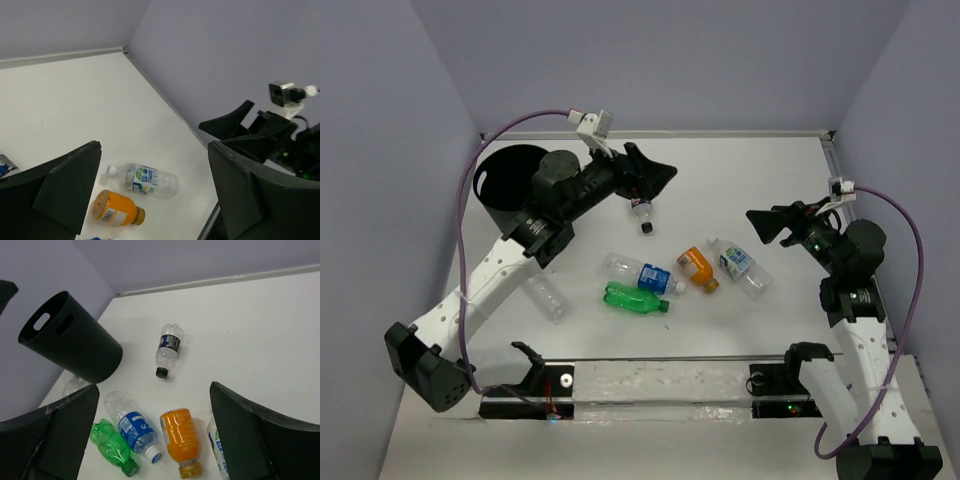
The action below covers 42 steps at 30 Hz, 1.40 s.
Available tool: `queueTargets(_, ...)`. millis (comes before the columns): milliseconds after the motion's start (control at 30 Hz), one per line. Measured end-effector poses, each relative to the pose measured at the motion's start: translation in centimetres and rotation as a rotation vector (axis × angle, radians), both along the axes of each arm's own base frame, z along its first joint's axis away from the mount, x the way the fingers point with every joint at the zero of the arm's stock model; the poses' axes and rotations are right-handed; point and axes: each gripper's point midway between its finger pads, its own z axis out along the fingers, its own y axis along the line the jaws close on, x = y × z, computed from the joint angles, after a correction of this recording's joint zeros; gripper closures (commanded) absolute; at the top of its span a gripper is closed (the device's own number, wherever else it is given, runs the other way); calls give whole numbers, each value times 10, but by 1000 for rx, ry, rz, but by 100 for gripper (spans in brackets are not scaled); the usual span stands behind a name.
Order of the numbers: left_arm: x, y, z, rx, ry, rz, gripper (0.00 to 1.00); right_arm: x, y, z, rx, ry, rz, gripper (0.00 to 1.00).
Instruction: Put the plastic bottles in the bin
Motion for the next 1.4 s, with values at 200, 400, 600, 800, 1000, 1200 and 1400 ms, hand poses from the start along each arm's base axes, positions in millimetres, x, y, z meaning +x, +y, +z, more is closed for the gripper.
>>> queueTargets(200,46,-20,-67,149,120,144,1,0,-5,5,-14,-32,-45,2)
queueTargets(400,89,-7,-148,340,240,375,1,4,-7,-5,-24,-11,-69,2)
queueTargets(600,132,-6,-202,534,306,581,1,7,-9,-7,-33,-6,-83,2)
queueTargets(800,171,0,-258,678,377,692,1,9,-7,-11,-35,8,-74,2)
queueTargets(1000,186,32,-302,751,465,744,1,10,-5,-13,-36,15,-65,2)
queueTargets(1200,211,50,-326,743,518,753,2,11,-3,-17,-36,29,-54,2)
queueTargets(1400,220,35,-341,737,524,696,9,9,1,-18,-36,32,-32,2)
